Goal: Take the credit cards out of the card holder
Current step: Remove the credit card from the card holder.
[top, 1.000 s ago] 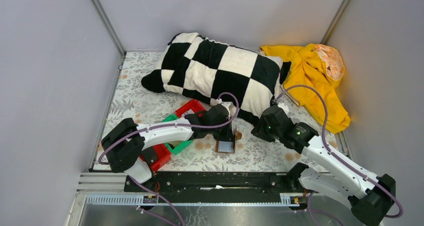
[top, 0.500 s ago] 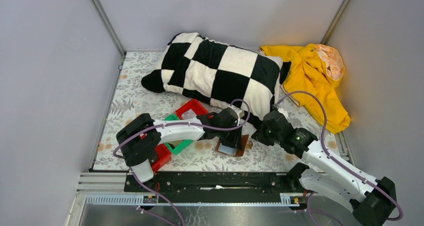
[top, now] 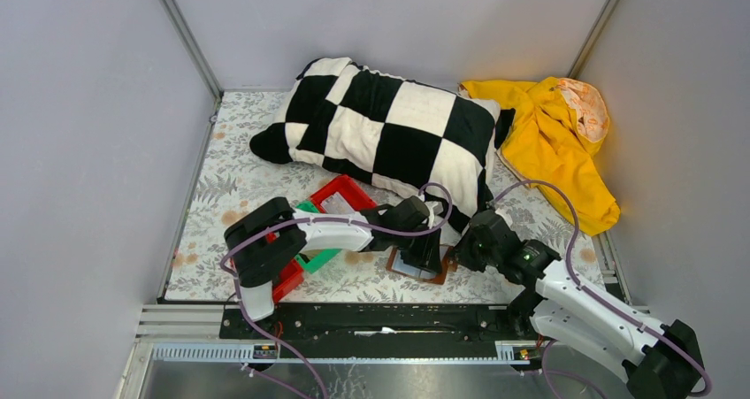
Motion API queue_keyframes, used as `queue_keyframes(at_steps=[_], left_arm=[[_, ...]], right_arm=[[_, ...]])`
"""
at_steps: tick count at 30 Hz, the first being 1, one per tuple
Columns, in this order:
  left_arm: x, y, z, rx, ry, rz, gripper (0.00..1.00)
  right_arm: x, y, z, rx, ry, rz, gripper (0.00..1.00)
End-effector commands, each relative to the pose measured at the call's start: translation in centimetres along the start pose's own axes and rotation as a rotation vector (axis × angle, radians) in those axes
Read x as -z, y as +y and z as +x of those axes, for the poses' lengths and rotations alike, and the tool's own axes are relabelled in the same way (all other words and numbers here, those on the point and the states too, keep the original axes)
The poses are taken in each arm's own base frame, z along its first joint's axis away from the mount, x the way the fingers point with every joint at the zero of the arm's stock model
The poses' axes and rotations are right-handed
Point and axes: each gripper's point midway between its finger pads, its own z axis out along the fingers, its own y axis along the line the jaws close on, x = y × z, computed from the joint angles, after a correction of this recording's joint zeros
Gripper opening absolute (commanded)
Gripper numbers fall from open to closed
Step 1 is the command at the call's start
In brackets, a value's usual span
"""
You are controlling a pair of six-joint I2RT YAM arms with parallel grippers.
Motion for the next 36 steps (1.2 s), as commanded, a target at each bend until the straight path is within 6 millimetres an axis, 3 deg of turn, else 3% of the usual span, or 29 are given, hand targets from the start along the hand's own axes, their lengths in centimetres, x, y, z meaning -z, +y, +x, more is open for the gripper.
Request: queue_keyframes(at_steps=[1, 10, 14, 22, 28, 30, 32, 36], left_arm=[[-0.7, -1.3, -0.1, -0.018, 0.001, 0.075, 0.45], [-1.7, -0.6, 1.3, 0.019, 0.037, 0.110, 0.48], [-1.9, -0.6, 1.5, 0.016, 0.048, 0.112, 0.48], [-1.4, -1.2, 0.9, 0.004, 0.031, 0.117, 0.48], [0.3, -2.4, 0.1, -0.005, -0.002, 0.112, 0.49], [1.3, -3.1, -0.3, -0.015, -0.022, 0.115, 0.57], [2.4, -3.5, -0.8, -0.026, -0.047, 0.102, 0.63], [4.4, -2.8, -2.4, -0.018, -0.113, 0.046, 0.64]], right_arm=[[0.4, 1.4, -0.8, -0.044, -0.028, -0.054, 0.16], [1.2, 1.6, -1.9, -0.060, -0.086, -0.069, 0.17], [-0.1, 1.2, -0.7, -0.069, -0.035, -0.066, 0.11], [-3.0, -0.7, 1.2, -0.105, 0.024, -0.037, 0.09], [-5.0, -5.5, 2.8, -0.196, 0.009, 0.054, 0.07], [-5.2, -6.7, 3.1, -0.211, 0.002, 0.082, 0.07], [-5.2, -7.6, 3.3, -0.214, -0.001, 0.108, 0.07], [-5.2, -7.9, 3.4, -0.212, -0.001, 0.105, 0.06]])
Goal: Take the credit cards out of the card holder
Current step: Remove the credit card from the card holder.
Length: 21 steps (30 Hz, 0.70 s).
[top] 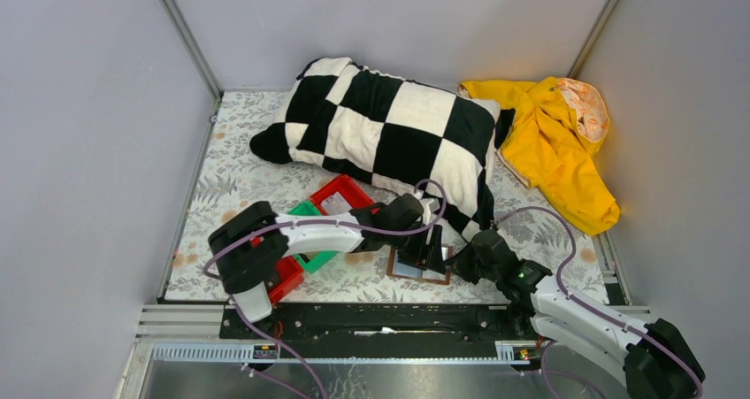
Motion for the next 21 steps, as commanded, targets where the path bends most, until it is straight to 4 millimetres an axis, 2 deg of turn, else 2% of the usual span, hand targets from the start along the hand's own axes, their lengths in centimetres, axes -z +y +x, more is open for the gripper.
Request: queue_keyframes(at_steps=[1, 5, 9, 15, 21], left_arm=[[3.2, -1.1, -3.2, -0.032, -0.130, -0.034, 0.64], [4.3, 1.9, -4.4, 0.042, -0.177, -0.129, 0.63], [4.1, 4.0, -4.1, 0.086, -0.170, -0.164, 0.64], [3.4, 6.5, -3.4, 0.125, -0.164, -0.249, 0.64], [3.2, 7.7, -2.6, 0.136, -0.149, -0.273, 0.64]], right_arm=[[-0.4, -5.2, 0.1, -0.003, -0.024, 0.170, 0.06], [-0.4, -5.2, 0.1, 0.004, -0.020, 0.172, 0.06], [-0.4, -5.2, 0.2, 0.012, -0.013, 0.177, 0.06], [-0.4, -5.2, 0.2, 0.012, -0.013, 0.173, 0.06], [-0.4, -5.3, 0.2, 0.008, -0.013, 0.174, 0.06]])
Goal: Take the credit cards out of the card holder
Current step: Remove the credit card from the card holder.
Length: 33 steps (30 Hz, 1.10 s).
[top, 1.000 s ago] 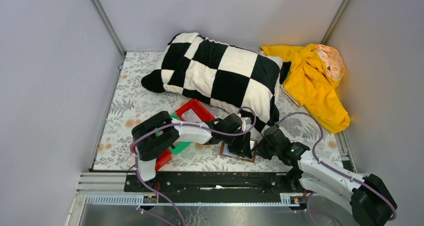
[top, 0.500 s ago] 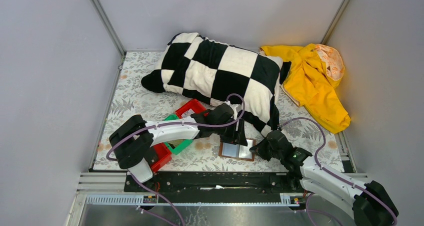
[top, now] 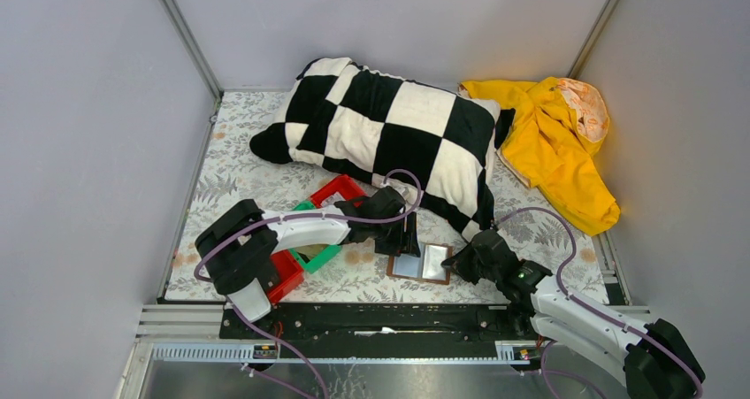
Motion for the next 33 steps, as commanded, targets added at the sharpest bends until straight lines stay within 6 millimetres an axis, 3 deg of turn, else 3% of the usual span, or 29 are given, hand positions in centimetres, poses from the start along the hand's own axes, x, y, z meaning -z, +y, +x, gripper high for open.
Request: queue_keyframes(at_steps=[1, 8, 13, 20, 33], left_arm=[[-0.4, 1.0, 0.2, 0.009, -0.009, -0.031, 0.64], [-0.5, 1.6, 0.3, 0.023, -0.014, -0.053, 0.63], [0.8, 1.6, -0.8, 0.012, -0.102, -0.080, 0.63], [-0.2, 1.8, 0.7, 0.021, -0.032, -0.061, 0.63], [0.9, -1.0, -0.2, -0.046, -0.084, 0.003, 0.63]], right_arm=[[-0.3, -5.3, 0.2, 0.022, -0.010, 0.183, 0.06], [-0.4, -5.5, 0.3, 0.023, -0.003, 0.191, 0.06], [-0.3, -5.5, 0.3, 0.024, -0.002, 0.190, 0.06], [-0.4, -5.6, 0.4, 0.025, 0.000, 0.197, 0.06], [-0.4, -5.7, 0.4, 0.024, 0.002, 0.191, 0.06]])
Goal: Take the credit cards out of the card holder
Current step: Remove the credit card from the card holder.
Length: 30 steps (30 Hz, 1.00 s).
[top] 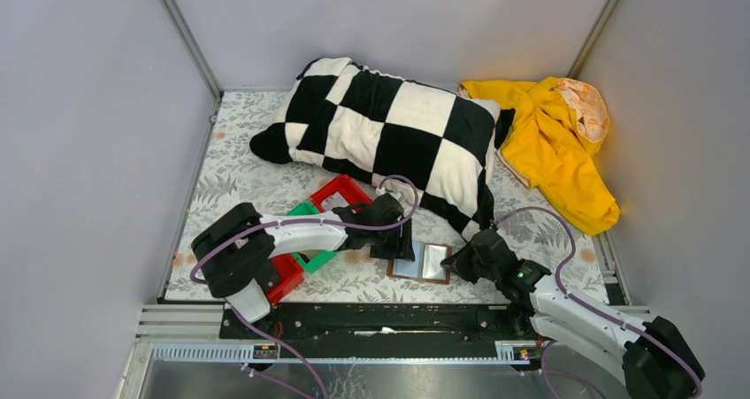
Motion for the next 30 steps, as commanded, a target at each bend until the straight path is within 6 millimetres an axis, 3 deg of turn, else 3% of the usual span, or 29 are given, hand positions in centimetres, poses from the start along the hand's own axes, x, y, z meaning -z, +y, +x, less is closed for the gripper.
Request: queue_keyframes(at_steps=[1, 4, 8, 14, 19, 30], left_arm=[[1.4, -2.9, -1.6, -0.054, -0.073, 0.072, 0.62], [1.9, -3.5, -1.8, -0.069, -0.084, 0.080, 0.62], [1.8, -2.3, -2.1, -0.083, -0.101, -0.021, 0.64], [1.2, -2.3, -2.0, -0.101, -0.105, -0.055, 0.71], [1.3, -1.9, -2.4, -0.130, -0.148, -0.143, 0.71], [-0.6, -2.4, -1.3, -0.147, -0.081, -0.105, 0.70]], right_arm=[[-0.2, -5.9, 0.5, 0.026, 0.002, 0.196, 0.06], [-0.2, -5.9, 0.4, 0.025, 0.001, 0.195, 0.06], [-0.2, -5.9, 0.5, 0.025, 0.004, 0.195, 0.06], [-0.2, -5.8, 0.5, 0.025, 0.003, 0.193, 0.06], [-0.2, -5.8, 0.5, 0.027, 0.005, 0.194, 0.05], [-0.2, -5.7, 0.5, 0.032, 0.006, 0.195, 0.05]])
